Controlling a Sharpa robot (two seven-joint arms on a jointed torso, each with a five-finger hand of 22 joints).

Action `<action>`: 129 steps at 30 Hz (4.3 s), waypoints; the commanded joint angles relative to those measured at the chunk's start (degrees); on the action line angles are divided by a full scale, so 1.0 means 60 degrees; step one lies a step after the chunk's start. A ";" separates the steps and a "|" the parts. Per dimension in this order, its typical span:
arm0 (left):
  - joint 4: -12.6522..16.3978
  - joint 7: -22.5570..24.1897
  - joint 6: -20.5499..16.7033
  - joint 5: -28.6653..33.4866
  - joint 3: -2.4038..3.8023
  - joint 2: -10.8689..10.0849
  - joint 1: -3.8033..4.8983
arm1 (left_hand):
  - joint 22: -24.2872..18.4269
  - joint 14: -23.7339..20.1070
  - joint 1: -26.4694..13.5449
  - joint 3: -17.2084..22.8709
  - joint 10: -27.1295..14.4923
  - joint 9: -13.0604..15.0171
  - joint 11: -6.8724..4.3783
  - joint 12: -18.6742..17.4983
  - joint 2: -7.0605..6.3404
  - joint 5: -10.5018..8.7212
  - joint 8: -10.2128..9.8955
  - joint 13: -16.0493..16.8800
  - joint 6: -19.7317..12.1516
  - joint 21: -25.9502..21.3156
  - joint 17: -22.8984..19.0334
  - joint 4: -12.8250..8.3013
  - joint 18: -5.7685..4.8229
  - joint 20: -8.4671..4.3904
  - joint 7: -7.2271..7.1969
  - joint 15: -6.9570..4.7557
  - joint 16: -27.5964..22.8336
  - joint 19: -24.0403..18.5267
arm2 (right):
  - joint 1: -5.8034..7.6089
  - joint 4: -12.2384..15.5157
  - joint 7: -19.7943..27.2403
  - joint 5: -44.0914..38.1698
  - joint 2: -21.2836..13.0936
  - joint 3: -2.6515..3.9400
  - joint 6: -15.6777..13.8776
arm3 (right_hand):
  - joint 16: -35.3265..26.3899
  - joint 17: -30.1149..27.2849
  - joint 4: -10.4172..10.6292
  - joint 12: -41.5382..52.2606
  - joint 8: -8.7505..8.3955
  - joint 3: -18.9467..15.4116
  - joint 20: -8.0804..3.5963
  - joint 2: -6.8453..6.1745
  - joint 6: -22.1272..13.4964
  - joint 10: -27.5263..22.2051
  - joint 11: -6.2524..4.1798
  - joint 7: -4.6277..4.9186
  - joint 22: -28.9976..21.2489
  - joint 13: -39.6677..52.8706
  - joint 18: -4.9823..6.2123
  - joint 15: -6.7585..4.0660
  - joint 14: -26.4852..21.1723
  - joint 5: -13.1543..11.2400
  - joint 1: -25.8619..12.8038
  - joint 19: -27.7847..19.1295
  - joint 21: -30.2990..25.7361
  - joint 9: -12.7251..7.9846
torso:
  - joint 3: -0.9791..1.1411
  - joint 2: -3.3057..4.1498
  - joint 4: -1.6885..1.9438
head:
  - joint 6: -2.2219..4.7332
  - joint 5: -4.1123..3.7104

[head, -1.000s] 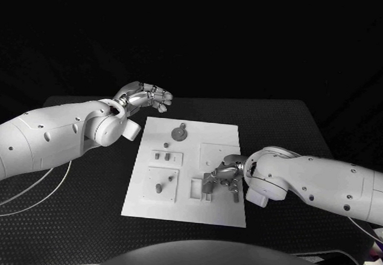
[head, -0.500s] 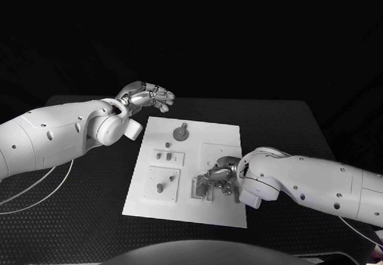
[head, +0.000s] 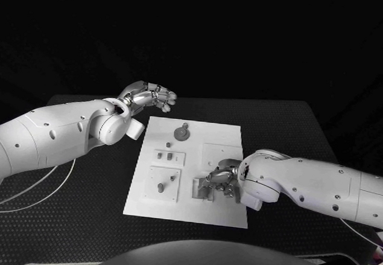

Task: Assemble the parts on the task board

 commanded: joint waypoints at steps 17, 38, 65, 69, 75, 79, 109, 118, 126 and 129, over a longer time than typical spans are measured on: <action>0.0030 0.0053 0.0080 0.0038 0.0008 -0.0007 0.0020 | 0.0021 -0.0005 -0.0054 -0.0013 -0.0072 -0.0024 0.0007 0.0032 -0.0022 -0.0025 0.0021 -0.0015 -0.0113 -0.0048 0.0034 0.0019 0.0142 0.0044 -0.0013 0.0089 -0.0058 -0.0045 | -0.0006 -0.0048 0.0113 -0.0161 0.0087 -0.0041 0.0059 | -0.0023 0.0028 0.0107 -0.0066 -0.0060 -0.0024 -0.0009 -0.0061 -0.0005 -0.0022 -0.0001 0.0039 -0.0036 0.0042 0.0283 -0.0012 -0.0060 -0.0262 -0.0061 -0.0114 0.0085 -0.0009 | 0.0004 0.0005 -0.0001 | 0.0001 0.0043; 0.0031 0.0048 0.0082 0.0036 0.0008 -0.0018 0.0026 | 0.0026 -0.0008 -0.0065 -0.0008 -0.0075 -0.0026 0.0007 0.0035 -0.0020 -0.0025 0.0028 -0.0017 -0.0113 -0.0051 0.0050 0.0031 0.0142 0.0046 -0.0006 0.0091 -0.0071 -0.0051 | -0.0006 -0.0072 0.0187 -0.0197 0.0135 -0.0040 0.0108 | -0.0058 0.0043 0.0515 -0.0101 -0.0097 -0.0160 -0.0029 -0.0702 -0.0144 -0.0121 0.0026 0.0070 -0.0138 0.0082 0.0283 0.0001 -0.0155 -0.0608 -0.0337 -0.0195 0.0115 0.0029 | 0.0001 0.0004 -0.0004 | 0.0001 0.0072; -0.0032 0.0110 0.0034 0.0035 0.0008 -0.0054 0.0025 | 0.0033 -0.0001 -0.0063 0.0003 -0.0075 -0.0028 0.0006 0.0042 -0.0016 -0.0025 0.0038 -0.0018 -0.0111 -0.0051 0.0074 0.0036 0.0143 0.0046 -0.0003 0.0090 -0.0081 -0.0055 | 0.0334 0.0807 0.1940 -0.0701 -0.1528 0.0042 -0.0396 | -0.0034 0.0053 -0.0089 -0.0012 -0.0068 -0.0310 -0.0105 -0.0347 -0.0323 -0.0069 0.0058 0.0108 -0.0253 0.0111 0.0283 0.0022 -0.0142 -0.0597 0.0799 -0.0181 0.0189 0.0170 | 0.0019 -0.0009 -0.0048 | 0.0001 0.0030; -0.0033 0.0110 0.0045 0.0035 0.0008 -0.0050 0.0024 | 0.0035 0.0003 -0.0058 0.0007 -0.0071 -0.0027 0.0004 0.0046 -0.0016 -0.0024 0.0043 -0.0017 -0.0105 -0.0050 0.0080 0.0034 0.0144 0.0045 -0.0004 0.0089 -0.0081 -0.0054 | 0.0545 0.0890 0.1774 -0.0919 -0.1897 0.0040 -0.0140 | -0.0021 0.0054 -0.0310 0.0014 0.0029 -0.0396 -0.0110 -0.0173 -0.0184 -0.0009 0.0019 0.0063 -0.0287 0.0106 0.0283 -0.0008 -0.0099 -0.0594 0.1133 -0.0143 0.0222 0.0242 | 0.0020 -0.0003 -0.0048 | 0.0001 -0.0028; 0.0000 0.0103 0.0074 0.0035 0.0007 -0.0044 0.0023 | 0.0037 0.0006 -0.0055 0.0008 -0.0069 -0.0027 0.0003 0.0048 -0.0017 -0.0024 0.0048 -0.0017 -0.0100 -0.0049 0.0085 0.0033 0.0145 0.0045 -0.0005 0.0088 -0.0082 -0.0054 | 0.0556 0.0854 0.1281 -0.1176 -0.2320 0.0032 0.0208 | -0.0018 0.0056 -0.0502 0.0017 0.0137 -0.0473 -0.0097 0.0016 -0.0021 0.0046 -0.0039 0.0000 -0.0319 0.0092 0.0283 -0.0054 -0.0057 -0.0589 0.1384 -0.0127 0.0251 0.0336 | 0.0022 0.0009 -0.0028 | 0.0001 -0.0098; 0.0003 0.0093 0.0089 0.0034 0.0006 -0.0069 0.0023 | 0.0038 0.0006 -0.0055 0.0009 -0.0068 -0.0027 0.0003 0.0049 -0.0017 -0.0024 0.0049 -0.0017 -0.0099 -0.0049 0.0086 0.0033 0.0145 0.0045 -0.0005 0.0088 -0.0082 -0.0054 | 0.0554 0.0856 0.0806 -0.1784 -0.2460 0.0020 0.0329 | 0.0015 0.0117 -0.0482 0.0013 0.0148 -0.0521 -0.0085 0.0028 -0.0001 0.0063 -0.0049 -0.0010 -0.0328 0.0084 0.0283 -0.0061 0.0005 -0.0595 0.1345 -0.0115 0.0262 0.0354 | 0.0035 0.0011 -0.0030 | 0.0001 -0.0110; 0.0062 0.0096 0.0092 -0.0005 0.0006 -0.0110 0.0022 | 0.0047 0.0015 -0.0076 0.0003 -0.0063 -0.0028 0.0000 0.0058 -0.0028 -0.0029 0.0062 -0.0017 -0.0092 -0.0046 0.0112 0.0044 0.0142 0.0046 -0.0007 0.0086 -0.0090 -0.0056 | -0.0080 0.0714 -0.0150 -0.2330 -0.2083 -0.0146 0.0378 | 0.0124 0.0319 0.0052 -0.0009 0.0168 -0.0627 -0.0026 -0.0130 0.0073 0.0162 -0.0101 -0.0063 -0.0402 0.0058 0.0283 -0.0103 0.0215 -0.0609 0.0784 -0.0074 0.0345 0.0457 | 0.0002 0.0006 -0.0002 | 0.0001 -0.0156; 0.0069 0.0099 0.0093 -0.0005 0.0006 -0.0126 0.0022 | 0.0050 0.0016 -0.0080 0.0002 -0.0064 -0.0029 0.0000 0.0060 -0.0030 -0.0030 0.0063 -0.0017 -0.0094 -0.0045 0.0119 0.0046 0.0142 0.0045 -0.0007 0.0086 -0.0093 -0.0057 | -0.0230 0.0630 -0.0165 -0.2428 -0.1915 -0.0160 0.0333 | 0.0134 0.0338 0.0082 -0.0010 0.0173 -0.0625 -0.0024 -0.0129 0.0091 0.0168 -0.0108 -0.0070 -0.0406 0.0058 0.0283 -0.0108 0.0229 -0.0608 0.0741 -0.0076 0.0355 0.0467 | 0.0002 0.0007 0.0002 | 0.0001 -0.0152; 0.0074 0.0093 0.0104 -0.0005 0.0006 -0.0142 0.0023 | 0.0052 0.0017 -0.0082 0.0003 -0.0065 -0.0031 0.0000 0.0061 -0.0030 -0.0030 0.0064 -0.0018 -0.0096 -0.0045 0.0125 0.0048 0.0142 0.0044 -0.0006 0.0085 -0.0096 -0.0058 | -0.0383 0.0571 -0.0225 -0.3341 -0.1732 -0.0171 0.0293 | 0.0172 0.0404 0.0058 -0.0004 0.0197 -0.0595 -0.0028 -0.0063 0.0148 0.0195 -0.0131 -0.0094 -0.0410 0.0059 0.0283 -0.0127 0.0290 -0.0608 0.0770 -0.0067 0.0382 0.0488 | 0.0003 0.0012 0.0007 | 0.0001 -0.0136; 0.0077 0.0093 0.0109 -0.0005 0.0006 -0.0143 0.0023 | 0.0053 0.0017 -0.0083 0.0003 -0.0065 -0.0031 -0.0001 0.0062 -0.0029 -0.0030 0.0065 -0.0018 -0.0097 -0.0045 0.0128 0.0049 0.0142 0.0044 -0.0006 0.0085 -0.0097 -0.0058 | -0.0449 0.0497 -0.0248 -0.3584 -0.1634 -0.0174 0.0255 | 0.0182 0.0420 0.0040 -0.0003 0.0204 -0.0594 -0.0029 -0.0040 0.0169 0.0207 -0.0139 -0.0103 -0.0411 0.0059 0.0283 -0.0135 0.0309 -0.0608 0.0776 -0.0061 0.0395 0.0495 | 0.0002 0.0010 0.0003 | 0.0001 -0.0136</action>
